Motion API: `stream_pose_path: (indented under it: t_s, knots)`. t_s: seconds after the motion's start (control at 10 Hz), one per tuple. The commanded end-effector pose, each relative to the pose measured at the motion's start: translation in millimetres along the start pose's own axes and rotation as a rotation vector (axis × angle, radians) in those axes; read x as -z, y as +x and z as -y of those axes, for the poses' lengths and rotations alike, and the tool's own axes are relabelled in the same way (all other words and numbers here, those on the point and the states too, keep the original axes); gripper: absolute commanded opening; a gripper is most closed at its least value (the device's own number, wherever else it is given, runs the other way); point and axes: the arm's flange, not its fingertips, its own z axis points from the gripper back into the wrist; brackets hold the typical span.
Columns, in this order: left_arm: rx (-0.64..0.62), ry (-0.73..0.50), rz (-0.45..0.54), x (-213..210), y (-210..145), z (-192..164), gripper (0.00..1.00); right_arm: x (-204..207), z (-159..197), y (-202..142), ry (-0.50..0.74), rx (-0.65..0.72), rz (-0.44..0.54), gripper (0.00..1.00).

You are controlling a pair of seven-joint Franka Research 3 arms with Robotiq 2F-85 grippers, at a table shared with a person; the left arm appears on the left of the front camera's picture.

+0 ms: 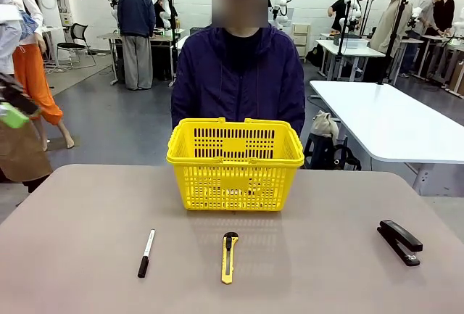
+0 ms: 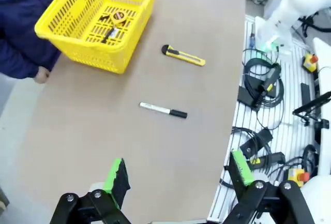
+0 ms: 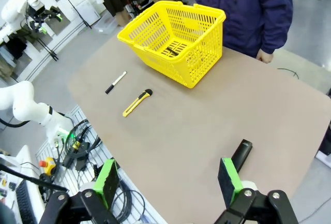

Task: Place the items the person wants into the basket.
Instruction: Pick up the item the person points to and place it in the Market Basket.

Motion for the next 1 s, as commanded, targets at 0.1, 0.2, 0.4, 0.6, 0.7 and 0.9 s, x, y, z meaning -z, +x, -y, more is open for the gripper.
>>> stream_pose_path:
  t_s: [0.1,0.2,0.4,0.6,0.7,0.9]
  knots:
    - [0.018,0.100,0.182,-42.0,-59.8,-24.8,1.00,0.4,0.2,1.0,0.012,-0.001,0.010,1.00]
    - [0.027,0.113,0.250,-53.9,-75.3,-28.4,1.00,0.4,0.2,1.0,0.012,-0.001,0.010,1.00]
    - [0.024,0.088,0.307,-65.5,-100.6,-30.3,1.00,0.4,0.2,1.0,0.012,-0.001,0.010,1.00]
    - [0.031,0.042,0.340,-72.8,-102.7,-46.8,1.00,0.4,0.2,1.0,0.012,-0.001,0.010,1.00]
    - [0.007,0.109,0.300,-67.7,-104.6,-29.7,1.00,0.4,0.2,1.0,0.012,-0.001,0.010,1.00]
    - [0.007,0.109,0.300,-67.7,-104.6,-29.7,1.00,0.4,0.2,1.0,0.012,-0.001,0.010,1.00]
